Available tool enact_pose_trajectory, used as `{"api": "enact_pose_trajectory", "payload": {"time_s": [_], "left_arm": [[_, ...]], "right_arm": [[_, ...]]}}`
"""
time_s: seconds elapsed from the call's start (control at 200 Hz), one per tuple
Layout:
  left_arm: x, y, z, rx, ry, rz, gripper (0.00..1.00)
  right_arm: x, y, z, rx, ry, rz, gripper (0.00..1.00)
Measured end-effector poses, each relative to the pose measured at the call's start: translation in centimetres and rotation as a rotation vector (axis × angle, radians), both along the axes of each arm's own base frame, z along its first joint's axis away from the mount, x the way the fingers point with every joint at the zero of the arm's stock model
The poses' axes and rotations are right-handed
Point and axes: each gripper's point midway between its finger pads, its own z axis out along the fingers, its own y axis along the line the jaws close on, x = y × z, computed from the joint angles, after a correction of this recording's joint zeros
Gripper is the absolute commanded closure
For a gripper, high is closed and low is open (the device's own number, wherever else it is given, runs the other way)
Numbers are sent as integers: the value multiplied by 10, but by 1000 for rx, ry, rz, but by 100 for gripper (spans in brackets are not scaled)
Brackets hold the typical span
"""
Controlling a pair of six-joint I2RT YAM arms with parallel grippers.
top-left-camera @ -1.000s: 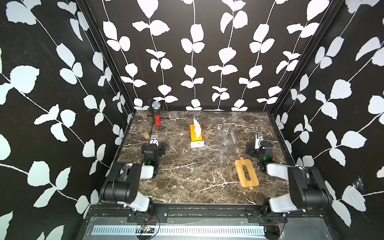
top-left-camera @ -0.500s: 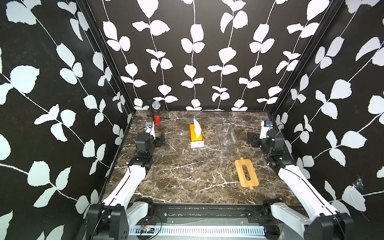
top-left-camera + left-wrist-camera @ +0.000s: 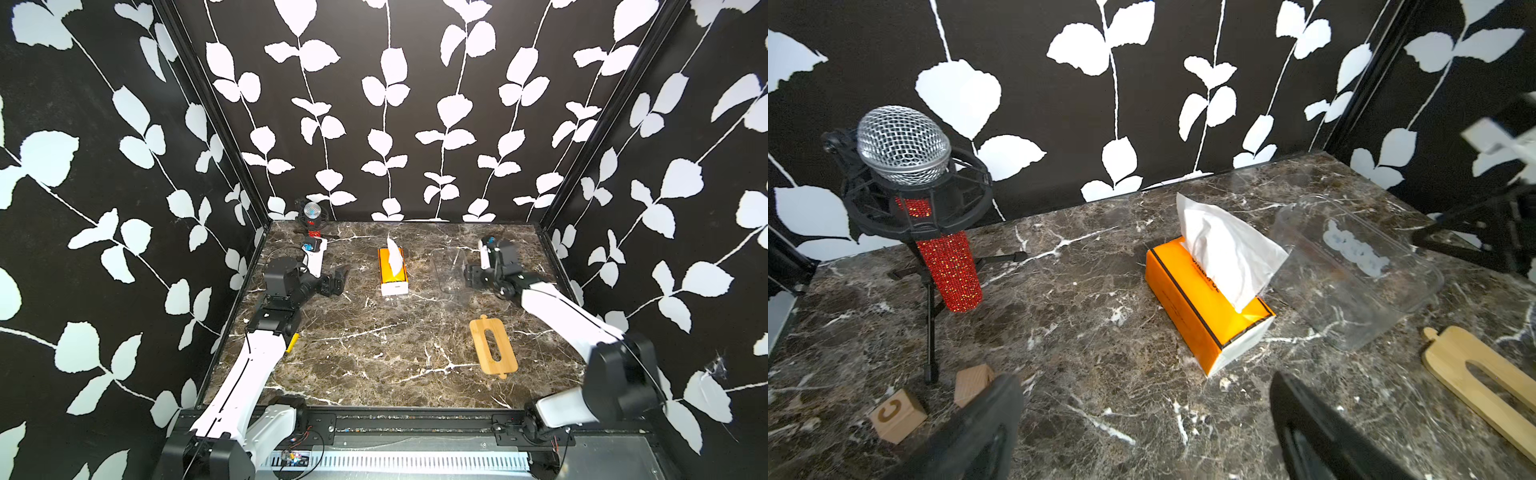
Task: Put the tissue paper into the tissue box
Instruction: Pick up the tissue box from the center of the board.
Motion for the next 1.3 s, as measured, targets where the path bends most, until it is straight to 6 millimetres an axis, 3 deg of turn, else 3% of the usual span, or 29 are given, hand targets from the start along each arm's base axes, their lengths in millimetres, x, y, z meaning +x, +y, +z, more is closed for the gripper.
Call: {"api": "enact_pose_trajectory", "payload": {"time_s": [0.175, 0.305, 0.48, 1.04, 1.3], "left_arm": [[-7, -2, 2, 16, -8, -27, 5], [-9, -3, -1, 29, -1, -34, 5], [-10, -5, -1, 29, -3, -50, 5], [-15, -16, -3, 8, 9, -123, 4], [-19, -22, -3, -9, 19, -165, 3]], "right_arm": [[32, 9, -20, -20, 50, -2, 41], [43, 11, -33, -35, 89, -4, 49], [54, 11, -34, -36, 92, -7, 61], [55, 12, -44, -64, 111, 26, 90], [50, 11, -38, -82, 114, 61, 97]]}}
